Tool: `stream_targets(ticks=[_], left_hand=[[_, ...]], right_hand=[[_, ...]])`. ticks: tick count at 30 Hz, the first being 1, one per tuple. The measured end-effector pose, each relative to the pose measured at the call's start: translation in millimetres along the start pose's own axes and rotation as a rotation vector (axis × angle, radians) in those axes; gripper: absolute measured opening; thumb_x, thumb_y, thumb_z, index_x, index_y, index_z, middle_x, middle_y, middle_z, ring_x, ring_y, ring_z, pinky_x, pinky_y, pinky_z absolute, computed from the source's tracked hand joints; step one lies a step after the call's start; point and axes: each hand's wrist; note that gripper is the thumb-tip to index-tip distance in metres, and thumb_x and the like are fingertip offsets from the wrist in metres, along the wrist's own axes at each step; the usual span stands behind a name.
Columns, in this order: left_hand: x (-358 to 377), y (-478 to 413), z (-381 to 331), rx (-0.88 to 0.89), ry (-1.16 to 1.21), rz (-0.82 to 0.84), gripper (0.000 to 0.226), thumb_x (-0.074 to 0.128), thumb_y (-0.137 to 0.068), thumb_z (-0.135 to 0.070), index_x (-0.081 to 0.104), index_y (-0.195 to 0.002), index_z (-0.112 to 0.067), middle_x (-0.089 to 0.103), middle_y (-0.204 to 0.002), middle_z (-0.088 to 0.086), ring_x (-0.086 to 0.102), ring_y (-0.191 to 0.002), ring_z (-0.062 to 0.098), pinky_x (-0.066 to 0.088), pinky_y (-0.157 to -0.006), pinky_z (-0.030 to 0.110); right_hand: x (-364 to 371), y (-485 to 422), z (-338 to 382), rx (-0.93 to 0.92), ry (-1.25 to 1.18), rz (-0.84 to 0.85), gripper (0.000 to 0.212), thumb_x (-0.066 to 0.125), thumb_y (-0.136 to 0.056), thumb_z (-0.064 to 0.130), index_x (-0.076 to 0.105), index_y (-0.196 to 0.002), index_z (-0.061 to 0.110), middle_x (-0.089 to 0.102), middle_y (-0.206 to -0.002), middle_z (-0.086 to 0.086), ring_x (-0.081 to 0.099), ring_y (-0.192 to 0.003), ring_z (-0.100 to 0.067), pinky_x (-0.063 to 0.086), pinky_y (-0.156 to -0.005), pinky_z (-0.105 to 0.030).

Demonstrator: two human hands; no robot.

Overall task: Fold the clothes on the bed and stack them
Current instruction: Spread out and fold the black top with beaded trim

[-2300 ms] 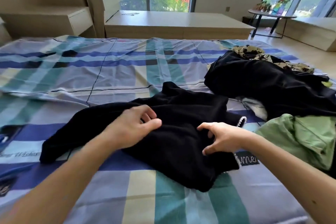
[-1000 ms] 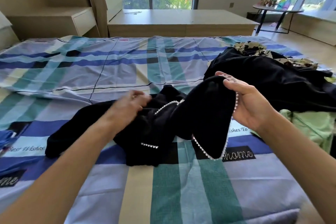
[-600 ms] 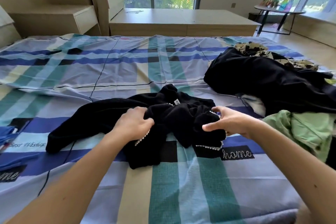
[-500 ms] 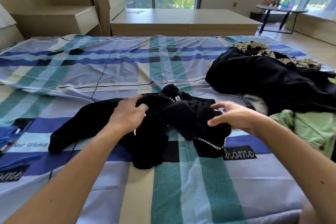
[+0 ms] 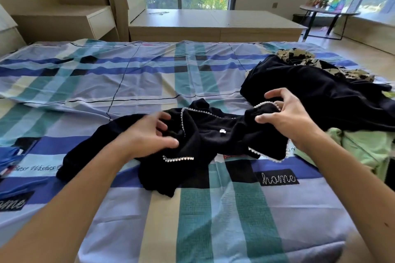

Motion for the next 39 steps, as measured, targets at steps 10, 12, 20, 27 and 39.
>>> stream_targets(ticks=[10, 12, 20, 27, 39], left_hand=[[29.6, -18.9, 23.2, -0.016, -0.373, 0.142, 0.053, 0.080, -0.062, -0.067, 0.067, -0.097, -0.028, 0.071, -0.093, -0.008, 0.067, -0.087, 0.009, 0.052, -0.075, 0.027], [25.9, -19.5, 24.6, -0.005, -0.308, 0.179, 0.050, 0.072, -0.064, -0.075, 0.070, -0.078, -0.027, 0.071, -0.073, -0.013, 0.066, -0.071, 0.002, 0.052, -0.068, 0.025], [31.9, -20.0, 18.0, 0.251, -0.433, -0.046, 0.044, 0.074, -0.071, -0.048, 0.064, -0.109, -0.030, 0.060, -0.112, -0.008, 0.054, -0.111, 0.016, 0.042, -0.102, 0.039], [48.8, -22.8, 19.9, 0.108, -0.433, 0.079, 0.069, 0.082, -0.073, -0.045, 0.053, -0.132, -0.023, 0.056, -0.127, 0.001, 0.055, -0.119, 0.020, 0.046, -0.103, 0.037], [-18.6, -5.1, 16.7, 0.288, -0.055, -0.418, 0.034, 0.063, -0.094, -0.041, 0.053, -0.069, -0.022, 0.059, -0.065, -0.005, 0.056, -0.064, 0.009, 0.037, -0.060, 0.031]], right_hand=[[-5.4, -15.6, -19.0, -0.074, -0.265, 0.336, 0.064, 0.040, -0.084, -0.028, 0.047, -0.134, 0.012, 0.068, -0.116, -0.011, 0.069, -0.105, -0.029, 0.058, -0.077, -0.023], [4.1, -21.0, -42.6, -0.150, 0.225, 0.407, 0.058, 0.061, -0.080, -0.019, 0.055, -0.123, 0.020, 0.065, -0.117, -0.005, 0.061, -0.119, -0.028, 0.051, -0.081, -0.017], [43.4, -30.4, -53.9, -0.130, 0.605, 0.396, 0.088, 0.088, -0.068, 0.019, 0.043, -0.144, 0.023, 0.051, -0.136, -0.005, 0.053, -0.121, -0.020, 0.042, -0.094, -0.023], [42.9, -39.3, -58.0, -0.020, 0.458, 0.431, 0.066, 0.077, -0.069, -0.010, 0.048, -0.123, 0.014, 0.064, -0.111, -0.010, 0.056, -0.076, -0.014, 0.044, -0.055, -0.016], [9.8, -38.2, -28.4, -0.009, 0.043, 0.154, 0.024, 0.057, -0.073, -0.021, 0.070, -0.083, -0.004, 0.064, -0.071, -0.011, 0.055, -0.056, -0.010, 0.045, -0.054, -0.021]])
Point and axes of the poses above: each hand's wrist, its own y-axis away from the middle knuckle, its own x-axis out of the palm, z = x × y
